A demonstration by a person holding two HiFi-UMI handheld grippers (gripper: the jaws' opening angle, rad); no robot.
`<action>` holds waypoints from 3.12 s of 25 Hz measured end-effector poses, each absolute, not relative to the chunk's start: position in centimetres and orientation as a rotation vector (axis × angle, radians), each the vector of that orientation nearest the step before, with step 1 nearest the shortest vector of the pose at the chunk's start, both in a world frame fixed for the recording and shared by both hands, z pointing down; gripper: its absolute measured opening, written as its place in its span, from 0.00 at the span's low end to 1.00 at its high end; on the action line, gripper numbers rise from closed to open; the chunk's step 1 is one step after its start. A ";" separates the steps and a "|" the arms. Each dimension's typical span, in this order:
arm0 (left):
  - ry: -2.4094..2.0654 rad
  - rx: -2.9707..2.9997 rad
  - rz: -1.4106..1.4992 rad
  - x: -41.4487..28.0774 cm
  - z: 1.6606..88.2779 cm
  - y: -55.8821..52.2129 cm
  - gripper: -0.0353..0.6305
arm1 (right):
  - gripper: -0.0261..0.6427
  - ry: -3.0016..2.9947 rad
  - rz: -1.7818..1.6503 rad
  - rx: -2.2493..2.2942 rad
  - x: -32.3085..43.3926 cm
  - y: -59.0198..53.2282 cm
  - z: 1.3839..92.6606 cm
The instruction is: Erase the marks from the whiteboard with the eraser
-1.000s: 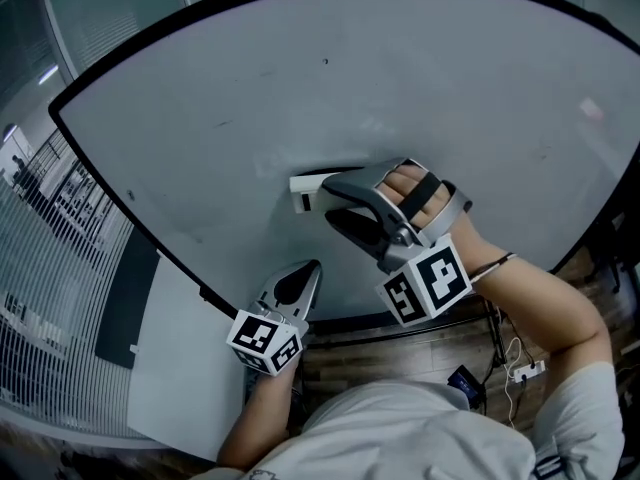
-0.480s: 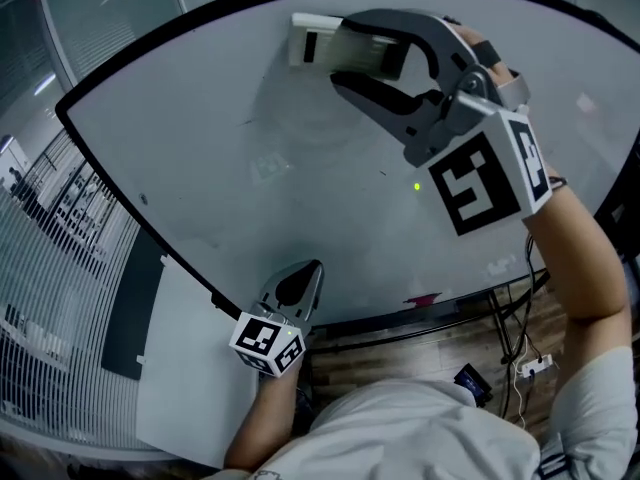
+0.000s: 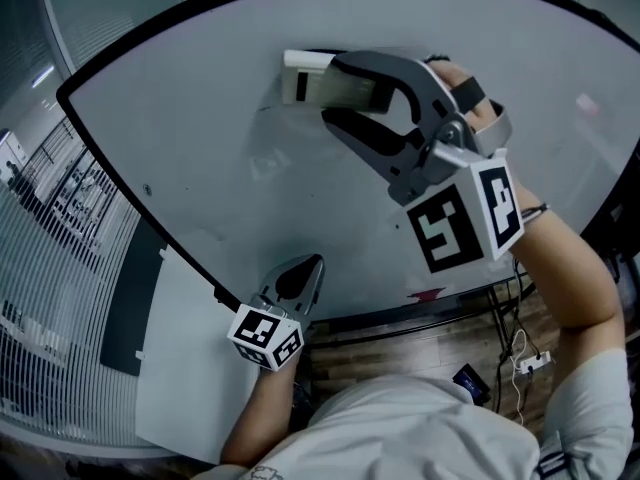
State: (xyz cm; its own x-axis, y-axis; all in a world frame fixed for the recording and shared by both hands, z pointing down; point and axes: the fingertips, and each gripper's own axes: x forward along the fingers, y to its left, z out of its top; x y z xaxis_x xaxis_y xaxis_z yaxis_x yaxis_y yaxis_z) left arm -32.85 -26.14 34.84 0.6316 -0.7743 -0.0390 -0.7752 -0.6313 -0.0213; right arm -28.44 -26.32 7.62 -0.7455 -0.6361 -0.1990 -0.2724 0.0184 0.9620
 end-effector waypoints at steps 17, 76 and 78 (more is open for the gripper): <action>1.352 -2.820 0.019 -33.6 36.2 -26.1 0.06 | 0.39 -2.153 -1.489 0.701 -32.3 -26.4 27.0; 1.590 -2.812 0.055 -11.4 39.2 -0.2 0.06 | 0.39 -2.957 -0.275 1.055 -3.6 0.2 38.6; 1.596 -2.804 0.044 -11.5 39.2 0.6 0.06 | 0.39 -2.965 -0.260 1.046 -3.5 0.7 38.9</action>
State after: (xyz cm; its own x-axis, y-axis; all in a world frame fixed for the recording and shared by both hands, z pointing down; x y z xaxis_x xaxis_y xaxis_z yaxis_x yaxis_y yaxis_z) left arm -11.50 0.56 39.15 0.5113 -0.8592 0.0186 -0.8569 -0.5080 0.0876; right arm -3.47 0.71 38.85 -0.7802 -0.6220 -0.0671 -0.6241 0.7667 0.1506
